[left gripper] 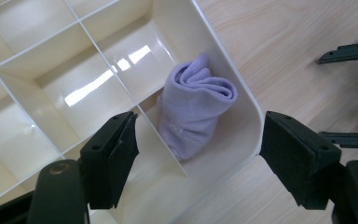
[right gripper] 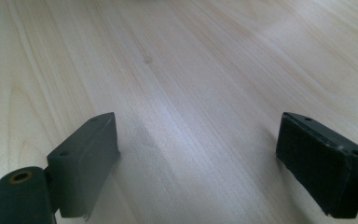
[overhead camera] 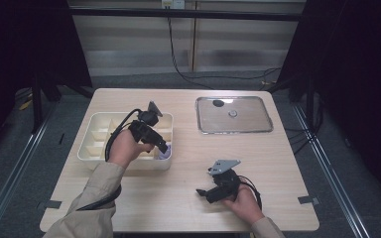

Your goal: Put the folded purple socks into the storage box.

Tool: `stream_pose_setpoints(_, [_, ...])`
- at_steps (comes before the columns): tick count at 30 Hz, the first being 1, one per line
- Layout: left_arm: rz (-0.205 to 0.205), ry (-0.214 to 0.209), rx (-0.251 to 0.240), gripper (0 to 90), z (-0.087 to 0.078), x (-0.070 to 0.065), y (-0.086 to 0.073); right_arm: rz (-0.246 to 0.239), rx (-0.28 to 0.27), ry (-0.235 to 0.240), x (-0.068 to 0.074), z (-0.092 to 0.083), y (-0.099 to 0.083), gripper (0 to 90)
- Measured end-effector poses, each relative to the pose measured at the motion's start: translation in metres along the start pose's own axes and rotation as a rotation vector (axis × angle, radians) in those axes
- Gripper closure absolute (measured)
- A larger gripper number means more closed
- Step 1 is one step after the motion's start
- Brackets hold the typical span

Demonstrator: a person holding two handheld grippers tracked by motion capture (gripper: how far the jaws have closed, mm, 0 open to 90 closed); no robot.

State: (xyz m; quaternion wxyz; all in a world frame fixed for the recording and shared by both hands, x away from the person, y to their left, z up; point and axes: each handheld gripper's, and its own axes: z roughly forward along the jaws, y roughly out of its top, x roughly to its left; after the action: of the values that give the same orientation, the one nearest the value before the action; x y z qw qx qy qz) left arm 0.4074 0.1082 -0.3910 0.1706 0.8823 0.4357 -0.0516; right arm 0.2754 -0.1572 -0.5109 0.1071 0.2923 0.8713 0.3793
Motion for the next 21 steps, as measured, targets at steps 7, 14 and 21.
stream_pose_setpoints(7, [0.0, -0.012, -0.011, 26.3, -0.0019, 0.0, -0.0024, 0.0, 0.0, 0.0, 0.0, 0.0, 0.0, 12.2])
stream_pose_setpoints(14, [-0.007, -0.012, -0.008, 26.1, -0.003, 0.0019, -0.0061, 0.0, -0.002, 0.002, 0.0, 0.0002, -0.0001, 12.2])
stream_pose_setpoints(21, [0.0, -0.016, -0.013, 26.1, -0.0043, 0.0013, -0.0094, 0.0, 0.0, -0.001, 0.0, 0.0, 0.0, 12.2])
